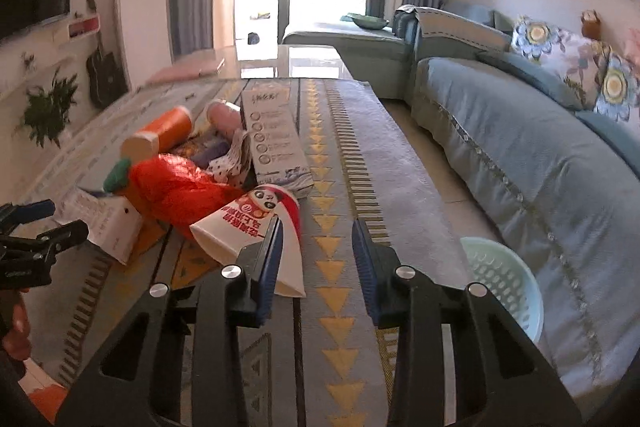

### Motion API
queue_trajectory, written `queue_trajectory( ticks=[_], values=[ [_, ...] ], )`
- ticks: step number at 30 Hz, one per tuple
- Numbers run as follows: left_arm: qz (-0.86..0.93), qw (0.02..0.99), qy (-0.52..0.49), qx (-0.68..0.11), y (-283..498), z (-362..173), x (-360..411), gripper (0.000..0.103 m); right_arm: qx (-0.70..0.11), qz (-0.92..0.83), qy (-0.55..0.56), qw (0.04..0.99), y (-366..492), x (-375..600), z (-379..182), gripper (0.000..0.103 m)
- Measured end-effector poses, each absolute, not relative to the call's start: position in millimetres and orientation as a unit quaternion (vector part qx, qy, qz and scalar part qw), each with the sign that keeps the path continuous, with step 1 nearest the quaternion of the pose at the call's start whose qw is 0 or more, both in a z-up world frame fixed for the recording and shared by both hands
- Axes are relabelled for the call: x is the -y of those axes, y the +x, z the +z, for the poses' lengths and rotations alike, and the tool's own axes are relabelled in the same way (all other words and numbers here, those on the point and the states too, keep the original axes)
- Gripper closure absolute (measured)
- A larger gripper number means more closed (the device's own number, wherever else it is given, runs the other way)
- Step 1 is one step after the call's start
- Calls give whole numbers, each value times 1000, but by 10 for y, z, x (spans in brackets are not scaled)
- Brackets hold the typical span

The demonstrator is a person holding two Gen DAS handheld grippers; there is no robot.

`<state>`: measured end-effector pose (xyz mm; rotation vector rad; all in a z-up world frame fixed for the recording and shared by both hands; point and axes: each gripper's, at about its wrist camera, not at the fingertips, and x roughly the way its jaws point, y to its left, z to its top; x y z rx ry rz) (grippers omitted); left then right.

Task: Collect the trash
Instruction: 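Grasp the white panda-print paper cup with the right tool while the left tool grasps the white printed carton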

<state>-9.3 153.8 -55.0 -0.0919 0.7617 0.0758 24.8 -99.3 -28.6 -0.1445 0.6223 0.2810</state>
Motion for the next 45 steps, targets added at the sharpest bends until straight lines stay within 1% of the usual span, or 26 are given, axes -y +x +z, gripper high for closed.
queue_trajectory(
  ticks=[3,4,5,7,13,18,20,23,25,27,28,30,32,34,36,40,41,42,43,44,45],
  values=[
    [38,929,-9,-368,-4,-595,-1378,8,-313,148,-71,936,271,917,-326,70],
    [47,929,0,-368,36,-625,-1352,8,-320,150,-68,933,300,899,-348,67],
    [60,927,12,-369,72,-661,-1326,8,-325,151,-67,931,314,888,-374,61],
    [73,924,26,-374,123,-709,-1319,8,-330,149,-69,930,352,892,-427,57],
    [78,918,37,-388,9,-707,-1408,11,-339,151,-74,926,377,842,-511,56],
    [113,907,39,-404,-326,-726,-1769,11,-339,150,-73,926,371,844,-518,56],
    [132,903,29,-408,-472,-717,-1952,11,-339,150,-71,926,370,852,-519,52],
    [135,902,-2,-410,-631,-648,-2181,13,-339,151,-65,926,381,861,-514,50],
    [99,907,-39,-408,-680,-557,-2237,12,-340,152,-61,926,391,867,-504,49],
    [69,906,-101,-406,-635,-472,-2296,8,-340,153,-60,926,394,861,-495,48],
    [66,901,-138,-406,-590,-463,-2356,7,-338,153,-60,927,394,855,-489,47],
    [82,885,-208,-409,-492,-532,-2499,7,-336,152,-62,928,388,847,-479,45],
    [127,862,-250,-423,-382,-645,-2636,8,-332,151,-64,929,382,857,-472,40],
    [140,842,-300,-426,-300,-769,-2738,8,-330,152,-65,930,383,863,-469,39],
    [154,835,-304,-433,-227,-818,-2714,8,-328,155,-65,930,389,869,-468,38],
    [183,835,-242,-459,-13,-854,-2519,8,-337,163,-48,926,457,880,-493,33],
    [189,836,-223,-463,31,-855,-2489,9,-340,167,-43,925,477,881,-495,31],
    [195,839,-191,-471,104,-865,-2420,14,-343,171,-36,923,500,880,-490,30],
    [200,843,-163,-473,126,-870,-2365,19,-344,174,-33,922,513,873,-486,26],
    [202,847,-140,-471,165,-879,-2326,28,-346,177,-30,921,530,865,-479,22],
    [200,852,-121,-468,149,-884,-2298,33,-349,180,-27,919,558,853,-474,21]
  ],
)
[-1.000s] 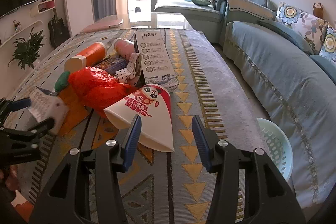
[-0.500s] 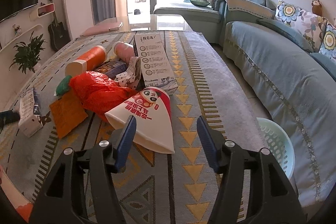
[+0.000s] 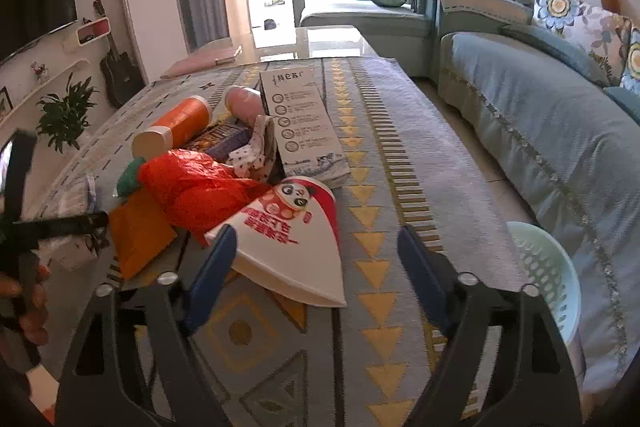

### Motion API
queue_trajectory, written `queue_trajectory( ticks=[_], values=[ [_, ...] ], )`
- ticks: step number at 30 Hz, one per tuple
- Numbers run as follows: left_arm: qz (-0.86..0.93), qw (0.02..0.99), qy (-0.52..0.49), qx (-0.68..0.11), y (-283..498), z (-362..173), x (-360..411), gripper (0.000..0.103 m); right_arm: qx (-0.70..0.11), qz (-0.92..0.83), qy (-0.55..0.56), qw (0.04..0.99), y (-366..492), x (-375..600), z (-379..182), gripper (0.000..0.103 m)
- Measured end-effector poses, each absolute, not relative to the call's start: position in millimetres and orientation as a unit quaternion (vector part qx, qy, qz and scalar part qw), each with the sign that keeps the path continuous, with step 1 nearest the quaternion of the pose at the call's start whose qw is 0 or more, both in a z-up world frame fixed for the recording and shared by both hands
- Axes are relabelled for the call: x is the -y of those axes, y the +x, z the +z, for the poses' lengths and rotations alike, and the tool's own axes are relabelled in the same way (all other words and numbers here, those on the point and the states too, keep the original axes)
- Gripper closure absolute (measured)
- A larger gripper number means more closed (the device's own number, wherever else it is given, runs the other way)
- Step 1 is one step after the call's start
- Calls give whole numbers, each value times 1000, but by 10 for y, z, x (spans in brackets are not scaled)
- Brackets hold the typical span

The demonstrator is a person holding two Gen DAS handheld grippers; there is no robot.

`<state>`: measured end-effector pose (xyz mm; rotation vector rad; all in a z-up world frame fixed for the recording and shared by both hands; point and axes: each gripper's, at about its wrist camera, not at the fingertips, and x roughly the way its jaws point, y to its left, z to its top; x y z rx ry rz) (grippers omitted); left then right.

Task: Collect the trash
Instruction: 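Grasp the white panda-print paper cup with the right tool while the left tool grasps the white printed carton, then drop the cup from the right tool into the green basket while the left tool drops the carton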

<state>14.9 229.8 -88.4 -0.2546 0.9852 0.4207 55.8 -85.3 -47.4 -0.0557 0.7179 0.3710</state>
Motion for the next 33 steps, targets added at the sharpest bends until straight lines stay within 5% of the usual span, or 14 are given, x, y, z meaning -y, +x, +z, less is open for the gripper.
queue_trajectory(
  ticks=[13,33],
  values=[
    [127,886,-99,-434,-134,-811,-2137,45,-472,194,16,860,1105,763,-898,18],
    [58,936,-104,-331,-367,-148,-1698,46,-362,174,-11,916,549,1038,-251,21]
  ],
)
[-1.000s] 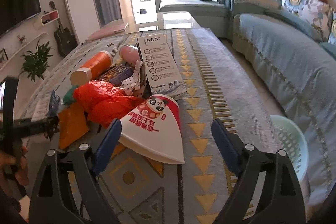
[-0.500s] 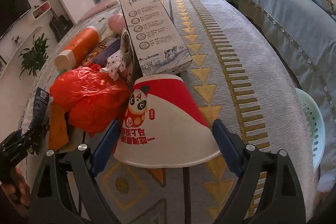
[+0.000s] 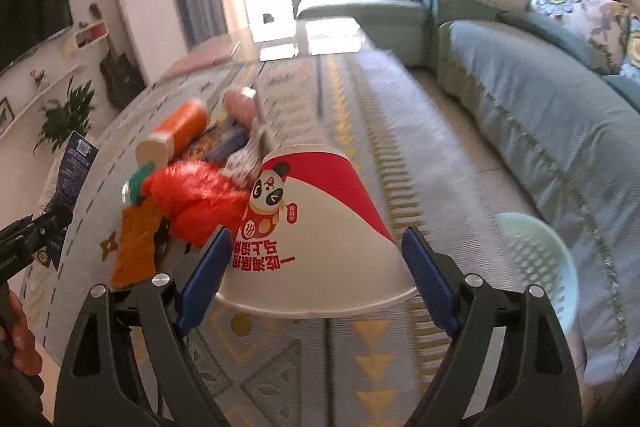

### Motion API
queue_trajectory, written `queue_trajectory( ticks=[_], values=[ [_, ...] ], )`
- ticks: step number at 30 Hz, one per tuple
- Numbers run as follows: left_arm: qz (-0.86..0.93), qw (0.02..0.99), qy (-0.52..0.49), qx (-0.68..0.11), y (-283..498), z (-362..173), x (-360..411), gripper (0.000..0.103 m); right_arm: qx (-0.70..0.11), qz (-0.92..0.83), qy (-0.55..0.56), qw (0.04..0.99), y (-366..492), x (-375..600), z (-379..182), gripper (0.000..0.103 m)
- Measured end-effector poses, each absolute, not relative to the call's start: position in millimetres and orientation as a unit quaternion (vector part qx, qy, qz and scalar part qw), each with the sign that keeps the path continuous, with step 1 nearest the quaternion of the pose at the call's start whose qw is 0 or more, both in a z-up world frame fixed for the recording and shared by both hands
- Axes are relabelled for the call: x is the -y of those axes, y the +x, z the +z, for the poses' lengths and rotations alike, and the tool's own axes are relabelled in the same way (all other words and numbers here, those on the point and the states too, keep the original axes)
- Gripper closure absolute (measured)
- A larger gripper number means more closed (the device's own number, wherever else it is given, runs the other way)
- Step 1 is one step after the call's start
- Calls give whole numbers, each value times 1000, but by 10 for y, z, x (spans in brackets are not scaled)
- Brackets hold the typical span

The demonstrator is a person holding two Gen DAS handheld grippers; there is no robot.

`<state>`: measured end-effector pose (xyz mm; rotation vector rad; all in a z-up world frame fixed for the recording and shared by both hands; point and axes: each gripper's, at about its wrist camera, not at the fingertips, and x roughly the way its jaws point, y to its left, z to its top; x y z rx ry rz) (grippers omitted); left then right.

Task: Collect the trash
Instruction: 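Drop the cup from the right tool into the green basket while the left tool drops the carton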

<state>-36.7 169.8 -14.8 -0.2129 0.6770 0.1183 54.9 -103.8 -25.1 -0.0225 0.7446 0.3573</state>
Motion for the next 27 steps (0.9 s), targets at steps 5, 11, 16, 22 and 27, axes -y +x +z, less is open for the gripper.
queue_trajectory(
  ticks=[5,11,16,22,27],
  values=[
    [-16,952,-86,-295,-161,227,-1149,46,-327,131,19,936,488,1583,111,21],
    [-127,948,-70,-285,252,444,-218,46,-303,61,52,950,463,2365,309,21],
    [-204,927,-52,-311,674,280,580,46,-322,-3,91,942,544,3083,100,21],
    [-250,894,-41,-368,1209,-202,1265,46,-363,-59,121,922,701,3644,-402,21],
    [-269,871,-30,-409,1480,-624,1584,45,-410,-81,143,897,883,3899,-918,20]
  ],
)
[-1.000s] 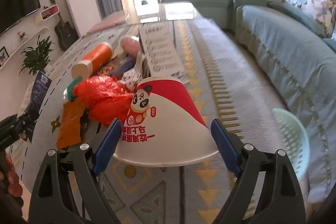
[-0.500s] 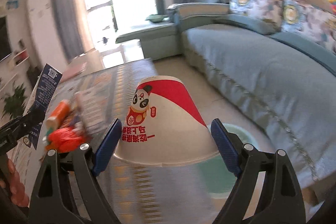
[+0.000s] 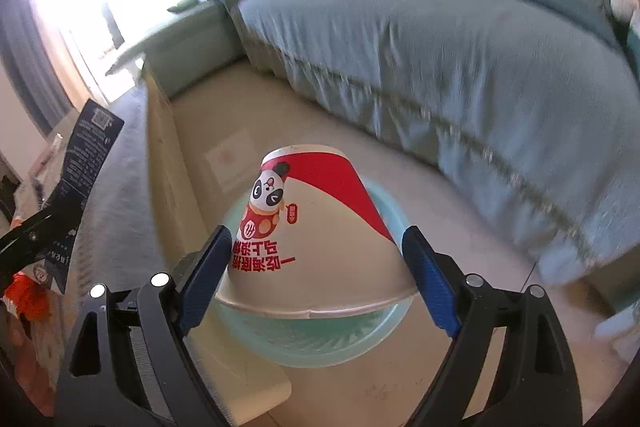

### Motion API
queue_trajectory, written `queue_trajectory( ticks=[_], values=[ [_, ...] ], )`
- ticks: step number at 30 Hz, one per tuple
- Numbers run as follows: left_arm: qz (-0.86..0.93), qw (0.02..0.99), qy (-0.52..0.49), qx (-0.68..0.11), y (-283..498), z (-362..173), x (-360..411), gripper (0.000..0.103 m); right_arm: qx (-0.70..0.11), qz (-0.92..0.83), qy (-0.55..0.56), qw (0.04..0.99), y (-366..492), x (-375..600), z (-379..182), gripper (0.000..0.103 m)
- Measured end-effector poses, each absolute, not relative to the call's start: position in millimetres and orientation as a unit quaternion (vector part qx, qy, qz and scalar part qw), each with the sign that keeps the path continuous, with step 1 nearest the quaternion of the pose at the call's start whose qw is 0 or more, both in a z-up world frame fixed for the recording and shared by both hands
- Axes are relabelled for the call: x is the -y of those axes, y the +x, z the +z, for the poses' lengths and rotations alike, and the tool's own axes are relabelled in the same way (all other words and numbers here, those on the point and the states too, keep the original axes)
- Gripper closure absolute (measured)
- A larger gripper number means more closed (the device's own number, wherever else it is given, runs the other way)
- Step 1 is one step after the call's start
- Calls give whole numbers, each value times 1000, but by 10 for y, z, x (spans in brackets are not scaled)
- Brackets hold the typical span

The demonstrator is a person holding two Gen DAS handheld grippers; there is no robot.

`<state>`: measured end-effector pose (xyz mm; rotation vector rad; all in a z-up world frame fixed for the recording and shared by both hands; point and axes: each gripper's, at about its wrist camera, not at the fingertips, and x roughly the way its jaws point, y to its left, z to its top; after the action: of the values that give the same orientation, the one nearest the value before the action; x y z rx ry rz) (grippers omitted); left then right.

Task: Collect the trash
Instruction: 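Drop the cup from the right tool into the green basket while the left tool drops the carton, then grasp the orange wrapper with the left tool while the right tool grasps the red plastic bag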

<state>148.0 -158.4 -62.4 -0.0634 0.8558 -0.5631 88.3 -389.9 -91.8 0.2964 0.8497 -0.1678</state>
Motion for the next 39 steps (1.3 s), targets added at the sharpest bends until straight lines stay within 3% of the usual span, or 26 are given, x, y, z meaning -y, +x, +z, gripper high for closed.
queue_trajectory(
  ticks=[3,6,12,21,28,39],
  values=[
    [-291,858,-20,-422,1560,-771,1675,42,-432,-85,149,885,983,3911,-1124,19],
    [-291,860,-23,-420,1567,-824,1644,29,-448,-82,155,876,1052,3892,-1236,19],
    [-284,866,-47,-409,1508,-698,1409,29,-451,-82,152,876,1017,3837,-1206,19],
    [-266,895,-89,-347,1062,-150,775,29,-373,-50,128,917,728,3517,-415,19],
    [-186,923,-131,-311,485,115,-202,29,-325,48,77,941,557,2514,116,19],
    [-11,927,-125,-355,-40,-261,-1606,29,-346,168,22,923,707,1173,-65,43]
  ],
)
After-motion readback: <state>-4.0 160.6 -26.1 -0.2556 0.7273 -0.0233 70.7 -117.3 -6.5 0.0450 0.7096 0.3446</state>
